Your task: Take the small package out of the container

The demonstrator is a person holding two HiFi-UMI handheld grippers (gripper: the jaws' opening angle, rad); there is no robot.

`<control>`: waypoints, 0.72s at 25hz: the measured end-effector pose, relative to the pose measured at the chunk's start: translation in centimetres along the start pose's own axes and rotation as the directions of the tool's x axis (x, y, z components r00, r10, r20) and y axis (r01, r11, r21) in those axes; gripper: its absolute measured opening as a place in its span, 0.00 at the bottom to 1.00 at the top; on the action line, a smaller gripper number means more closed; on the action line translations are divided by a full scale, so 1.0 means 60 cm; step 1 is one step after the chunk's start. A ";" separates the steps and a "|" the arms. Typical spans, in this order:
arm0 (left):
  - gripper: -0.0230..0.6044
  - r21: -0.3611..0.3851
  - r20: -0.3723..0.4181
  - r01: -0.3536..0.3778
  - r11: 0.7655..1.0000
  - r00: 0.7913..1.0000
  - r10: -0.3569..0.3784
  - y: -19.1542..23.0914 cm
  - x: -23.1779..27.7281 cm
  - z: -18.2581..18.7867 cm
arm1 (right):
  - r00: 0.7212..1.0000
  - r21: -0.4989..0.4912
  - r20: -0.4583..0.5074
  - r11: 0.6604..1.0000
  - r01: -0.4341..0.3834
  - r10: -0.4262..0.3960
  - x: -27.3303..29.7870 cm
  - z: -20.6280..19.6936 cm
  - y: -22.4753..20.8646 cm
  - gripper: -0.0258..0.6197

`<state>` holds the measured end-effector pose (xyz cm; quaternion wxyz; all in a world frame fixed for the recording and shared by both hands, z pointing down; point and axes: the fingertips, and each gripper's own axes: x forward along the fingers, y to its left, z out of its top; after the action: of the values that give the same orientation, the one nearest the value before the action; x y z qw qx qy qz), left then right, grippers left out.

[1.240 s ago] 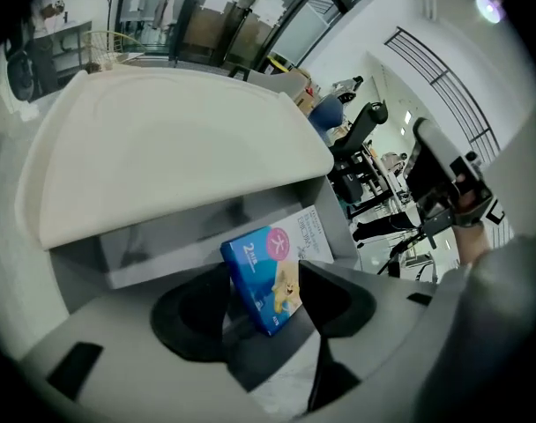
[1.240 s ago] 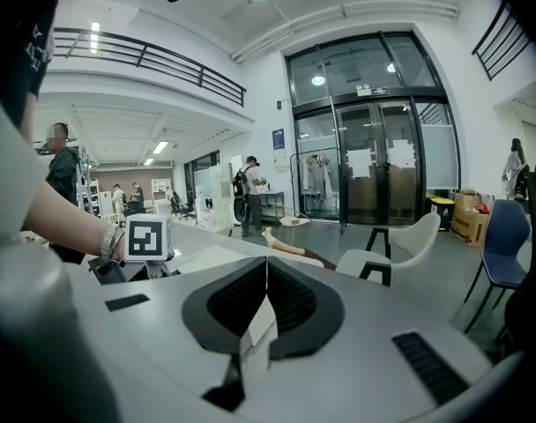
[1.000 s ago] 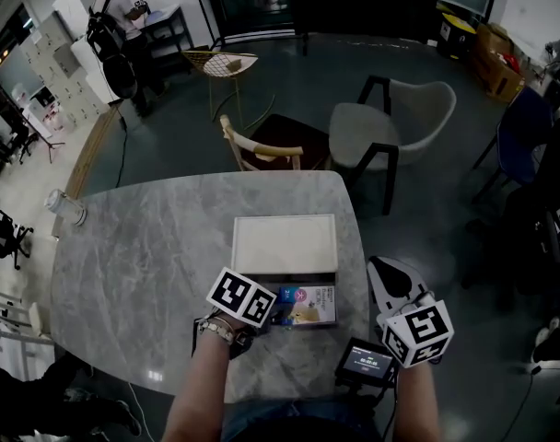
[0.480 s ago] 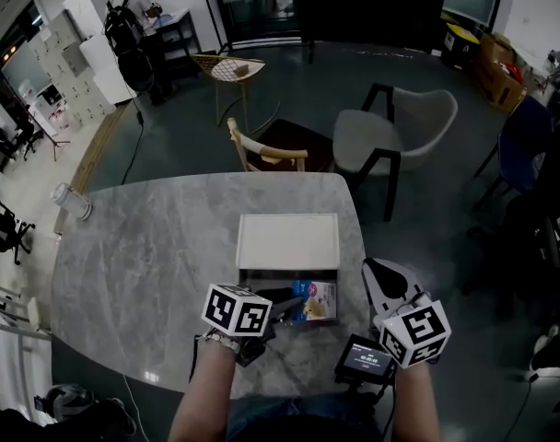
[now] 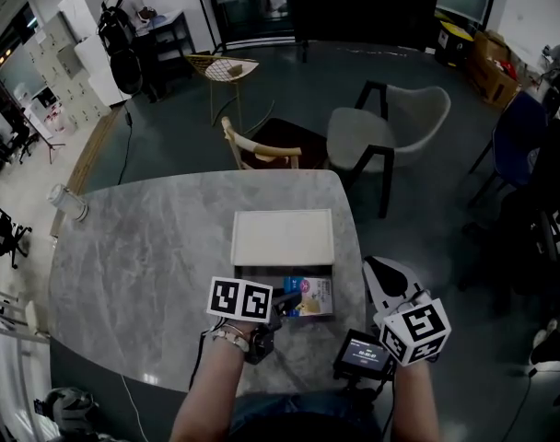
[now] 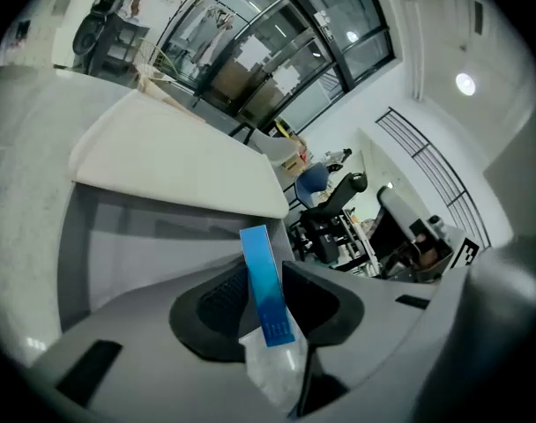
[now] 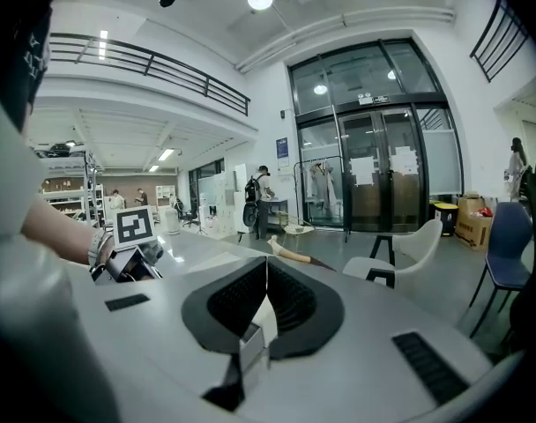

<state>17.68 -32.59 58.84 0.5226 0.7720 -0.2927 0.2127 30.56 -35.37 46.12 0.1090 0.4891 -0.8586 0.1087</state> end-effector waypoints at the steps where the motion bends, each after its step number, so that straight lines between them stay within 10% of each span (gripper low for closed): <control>1: 0.25 -0.008 -0.001 -0.013 1.000 1.000 0.013 0.004 0.001 -0.001 | 1.000 -0.001 -0.001 1.000 0.002 -0.002 -0.001 -0.001 0.000 0.08; 18: 0.20 -0.133 0.274 0.199 0.971 0.949 -0.157 0.010 -0.110 0.024 | 1.000 -0.017 0.000 1.000 0.026 -0.026 -0.025 -0.001 0.007 0.08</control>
<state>12.43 -32.58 54.53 0.5563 0.7725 -0.3040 0.0366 30.92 -33.93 45.68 0.1145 0.4993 -0.8530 0.1000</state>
